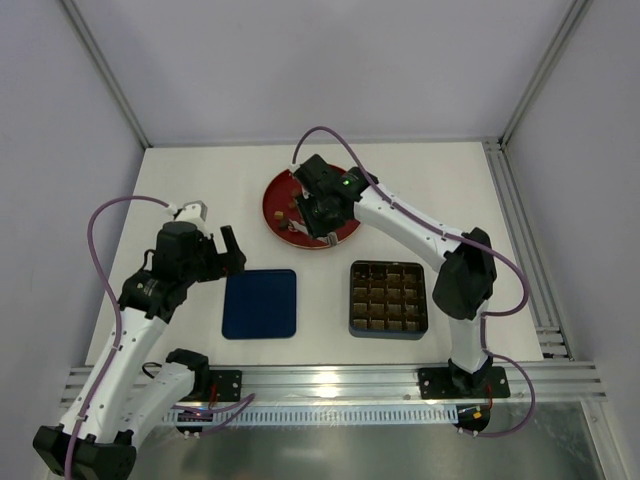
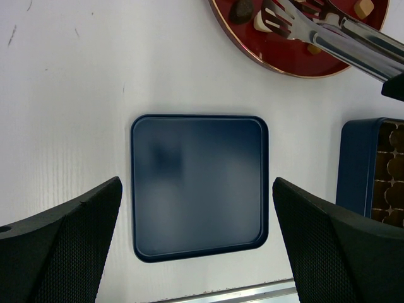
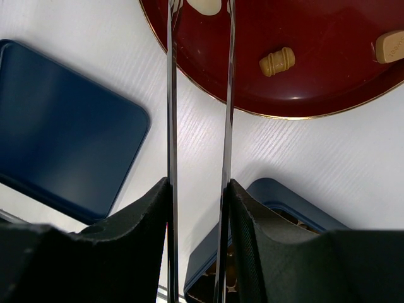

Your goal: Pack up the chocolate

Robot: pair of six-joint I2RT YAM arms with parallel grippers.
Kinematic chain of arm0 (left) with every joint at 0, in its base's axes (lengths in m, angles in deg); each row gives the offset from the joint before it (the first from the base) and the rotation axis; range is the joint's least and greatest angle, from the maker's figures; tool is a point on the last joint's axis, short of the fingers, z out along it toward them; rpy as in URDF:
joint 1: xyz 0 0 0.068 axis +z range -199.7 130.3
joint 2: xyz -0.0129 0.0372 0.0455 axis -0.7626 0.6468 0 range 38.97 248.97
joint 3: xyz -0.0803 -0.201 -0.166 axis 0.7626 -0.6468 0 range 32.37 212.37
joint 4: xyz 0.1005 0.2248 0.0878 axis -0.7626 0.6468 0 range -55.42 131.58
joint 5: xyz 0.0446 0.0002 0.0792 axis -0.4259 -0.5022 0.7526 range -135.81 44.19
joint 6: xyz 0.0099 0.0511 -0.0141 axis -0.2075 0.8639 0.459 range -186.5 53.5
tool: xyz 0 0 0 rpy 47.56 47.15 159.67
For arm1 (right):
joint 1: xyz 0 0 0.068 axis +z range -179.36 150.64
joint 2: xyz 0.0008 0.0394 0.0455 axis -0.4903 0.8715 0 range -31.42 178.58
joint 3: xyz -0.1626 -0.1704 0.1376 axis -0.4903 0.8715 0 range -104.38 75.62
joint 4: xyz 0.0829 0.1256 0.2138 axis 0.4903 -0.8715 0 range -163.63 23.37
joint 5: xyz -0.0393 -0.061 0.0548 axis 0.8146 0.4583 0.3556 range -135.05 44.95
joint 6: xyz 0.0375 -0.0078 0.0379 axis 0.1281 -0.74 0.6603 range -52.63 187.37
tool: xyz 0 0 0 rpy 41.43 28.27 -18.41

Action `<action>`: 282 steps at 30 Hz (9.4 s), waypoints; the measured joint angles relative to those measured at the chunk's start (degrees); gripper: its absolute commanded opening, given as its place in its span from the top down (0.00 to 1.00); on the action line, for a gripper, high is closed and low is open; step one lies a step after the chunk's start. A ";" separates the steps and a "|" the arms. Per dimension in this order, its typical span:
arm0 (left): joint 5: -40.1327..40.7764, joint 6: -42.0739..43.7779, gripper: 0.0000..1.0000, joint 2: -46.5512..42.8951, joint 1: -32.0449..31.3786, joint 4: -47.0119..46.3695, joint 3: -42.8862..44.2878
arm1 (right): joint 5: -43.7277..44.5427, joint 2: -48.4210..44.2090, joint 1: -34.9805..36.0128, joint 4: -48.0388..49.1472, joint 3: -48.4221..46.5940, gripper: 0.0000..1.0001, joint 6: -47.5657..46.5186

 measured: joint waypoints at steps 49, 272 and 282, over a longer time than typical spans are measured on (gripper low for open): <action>0.22 0.00 0.00 0.11 -0.11 0.00 0.00 | 0.70 3.45 -0.39 0.02 0.00 0.67 -0.57; -0.22 0.02 0.00 1.36 -1.62 0.00 0.00 | -1.09 -0.87 -7.43 -0.48 3.17 0.65 2.99; -0.22 0.02 0.00 1.36 -1.62 0.00 0.00 | -0.98 2.54 -7.48 -1.49 -0.02 0.65 3.02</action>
